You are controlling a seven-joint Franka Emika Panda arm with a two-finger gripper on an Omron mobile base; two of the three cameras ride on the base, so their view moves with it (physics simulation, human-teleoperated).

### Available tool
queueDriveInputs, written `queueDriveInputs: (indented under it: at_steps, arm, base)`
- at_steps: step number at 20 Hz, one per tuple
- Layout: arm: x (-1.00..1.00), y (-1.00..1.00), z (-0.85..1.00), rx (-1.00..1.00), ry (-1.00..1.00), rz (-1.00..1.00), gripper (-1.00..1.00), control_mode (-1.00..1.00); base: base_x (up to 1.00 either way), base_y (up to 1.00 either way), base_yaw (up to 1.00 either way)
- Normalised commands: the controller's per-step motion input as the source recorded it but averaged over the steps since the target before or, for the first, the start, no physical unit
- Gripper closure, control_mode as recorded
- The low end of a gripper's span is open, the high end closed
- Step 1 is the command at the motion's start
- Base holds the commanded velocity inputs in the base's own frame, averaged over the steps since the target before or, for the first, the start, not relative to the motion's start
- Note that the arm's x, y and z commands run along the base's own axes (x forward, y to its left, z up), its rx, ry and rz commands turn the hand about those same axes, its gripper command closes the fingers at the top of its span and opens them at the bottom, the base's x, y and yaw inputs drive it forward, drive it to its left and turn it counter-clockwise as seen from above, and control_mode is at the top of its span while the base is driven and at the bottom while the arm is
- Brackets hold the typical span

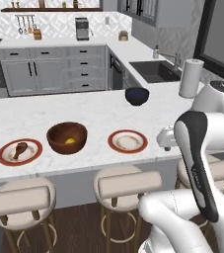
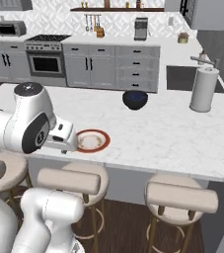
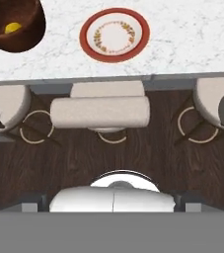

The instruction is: Pick the chicken drumstick and lemon from their plates and place them in the bowl. Then put the bowl in the fridge.

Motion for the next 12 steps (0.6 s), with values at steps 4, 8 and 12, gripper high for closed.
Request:
queueDriveInputs:
  at_steps: [4, 8, 12]
  arm:
    - [0.0, 0.0, 0.0, 0.0, 0.0, 0.0, -1.0, 1.0]
    - [0.0, 0.0, 0.0, 0.0, 0.0, 0.0, -1.0, 1.0]
    - [0.0, 0.0, 0.0, 0.0, 0.0, 0.0, -1.0, 1.0]
  base:
    - [-0.65, 0.87, -0.02]
    - [-0.03, 1.0, 0.01]
    - [0.0, 1.0, 0.0]
